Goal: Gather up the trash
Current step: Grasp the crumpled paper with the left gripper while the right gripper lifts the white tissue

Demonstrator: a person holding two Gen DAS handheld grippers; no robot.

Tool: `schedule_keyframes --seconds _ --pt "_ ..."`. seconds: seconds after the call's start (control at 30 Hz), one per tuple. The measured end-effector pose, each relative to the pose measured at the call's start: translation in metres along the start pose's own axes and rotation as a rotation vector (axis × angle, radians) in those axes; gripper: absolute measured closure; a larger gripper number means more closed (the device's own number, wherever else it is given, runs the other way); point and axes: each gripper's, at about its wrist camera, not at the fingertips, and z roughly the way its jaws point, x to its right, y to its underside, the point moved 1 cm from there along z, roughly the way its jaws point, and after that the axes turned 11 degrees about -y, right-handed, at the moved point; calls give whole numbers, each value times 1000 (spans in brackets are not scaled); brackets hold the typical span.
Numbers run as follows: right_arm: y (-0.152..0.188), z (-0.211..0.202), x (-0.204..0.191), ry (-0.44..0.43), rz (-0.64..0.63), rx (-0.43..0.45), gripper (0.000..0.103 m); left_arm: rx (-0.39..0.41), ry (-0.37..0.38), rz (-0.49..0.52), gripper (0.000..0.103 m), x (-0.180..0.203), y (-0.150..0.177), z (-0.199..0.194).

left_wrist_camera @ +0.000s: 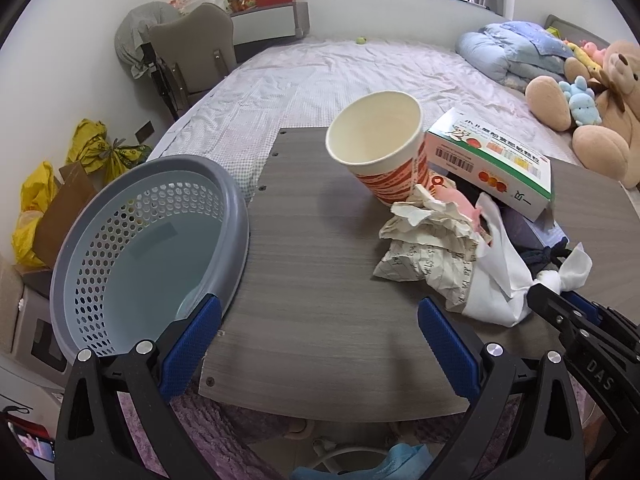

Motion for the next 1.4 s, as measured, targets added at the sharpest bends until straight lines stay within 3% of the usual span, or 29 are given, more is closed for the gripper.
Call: schedule_keyframes --seconds 0.53,0.73,1.03,1.1,1.23,1.4 --pt "-12 -69 22 -4 -13 162 69 -11 76 7 6 29 -4 -3" --pt "-15 -71 37 3 14 169 69 -20 112 -12 6 39 -11 5" --pt "-14 -66 42 -16 28 154 69 -13 106 -8 6 59 -20 22" --pt "-15 -66 44 -15 33 155 69 -14 108 -6 9 60 -21 25" --pt "-16 -65 46 -14 43 156 69 -22 121 8 35 62 -20 29" --pt "-16 -61 46 -24 46 149 69 -20 126 5 43 55 -17 27"
